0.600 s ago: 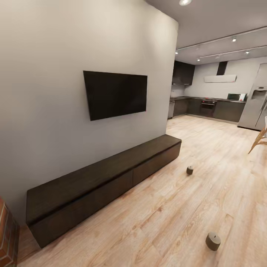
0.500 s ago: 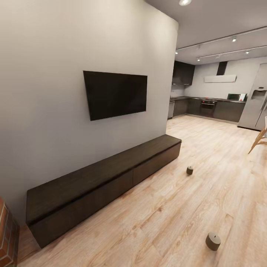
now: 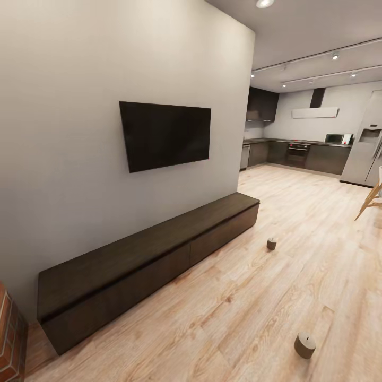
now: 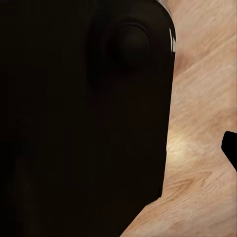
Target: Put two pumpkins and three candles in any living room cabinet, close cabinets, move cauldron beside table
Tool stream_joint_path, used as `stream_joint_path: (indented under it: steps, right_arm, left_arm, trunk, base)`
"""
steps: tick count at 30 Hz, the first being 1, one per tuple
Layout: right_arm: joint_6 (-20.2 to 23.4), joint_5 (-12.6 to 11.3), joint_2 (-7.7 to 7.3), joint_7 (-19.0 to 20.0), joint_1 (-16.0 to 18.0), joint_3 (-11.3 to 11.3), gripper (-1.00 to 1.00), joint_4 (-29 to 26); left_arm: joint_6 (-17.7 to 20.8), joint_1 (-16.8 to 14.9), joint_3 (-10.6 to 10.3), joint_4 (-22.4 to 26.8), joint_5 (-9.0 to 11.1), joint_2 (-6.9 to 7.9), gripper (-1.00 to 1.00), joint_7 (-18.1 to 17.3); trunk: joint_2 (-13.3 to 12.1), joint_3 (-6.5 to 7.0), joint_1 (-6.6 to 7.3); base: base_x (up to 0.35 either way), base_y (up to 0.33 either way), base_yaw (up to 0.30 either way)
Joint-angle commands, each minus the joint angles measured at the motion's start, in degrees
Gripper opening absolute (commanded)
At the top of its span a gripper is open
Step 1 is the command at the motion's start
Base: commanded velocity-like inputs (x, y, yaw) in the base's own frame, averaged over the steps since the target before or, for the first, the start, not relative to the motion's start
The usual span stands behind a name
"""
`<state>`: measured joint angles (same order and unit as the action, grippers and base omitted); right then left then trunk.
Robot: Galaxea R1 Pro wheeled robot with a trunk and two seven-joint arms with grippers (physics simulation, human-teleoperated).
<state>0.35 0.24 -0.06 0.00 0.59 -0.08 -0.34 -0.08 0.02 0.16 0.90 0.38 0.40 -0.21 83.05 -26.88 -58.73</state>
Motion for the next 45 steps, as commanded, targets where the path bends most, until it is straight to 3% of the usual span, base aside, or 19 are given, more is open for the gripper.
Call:
stream_joint_path:
  steps: [1, 16, 25, 37, 45]
  right_arm:
    - [0.03, 0.03, 0.01, 0.0, 0.02, -0.01, 1.0, -0.13]
    - [-1.72, -0.01, 0.12, -0.04, 0.03, -0.02, 1.0, -0.89]
    - [-1.86, 0.01, 0.08, -0.47, 0.03, -0.1, 1.0, -0.89]
    - [-2.01, 0.09, 0.06, -0.15, 0.03, -0.05, 1.0, -1.07]
    - [-1.89, 0.17, 0.04, -0.25, 0.03, -0.01, 1.0, -2.78]
  left_arm:
    - [-0.01, 0.0, 0.01, 0.06, 0.04, -0.01, 1.0, -0.01]
    - [-0.08, -0.01, 0.07, 0.15, 0.2, -0.13, 1.0, -0.01]
    - [-3.22, -0.02, 3.29, 0.07, 3.75, 0.03, 1.0, 0.01]
    - [-3.38, -0.02, 3.7, 0.84, 4.42, 0.21, 1.0, 0.21]
    - [-3.32, -0.05, 3.71, 2.52, 7.75, 0.22, 1.0, 0.37]
  trunk:
    - [0.03, -0.05, 0.0]
    - [0.03, -0.05, 0.0]
    - [0.03, -0.05, 0.0]
    - [-4.79, 2.1, 2.64]
    - [-7.99, 3.54, 4.39]
  base:
    - [0.0, 0.0, 0.0]
    - [0.0, 0.0, 0.0]
    - [0.0, 0.0, 0.0]
    - [0.0, 0.0, 0.0]
    - [0.0, 0.0, 0.0]
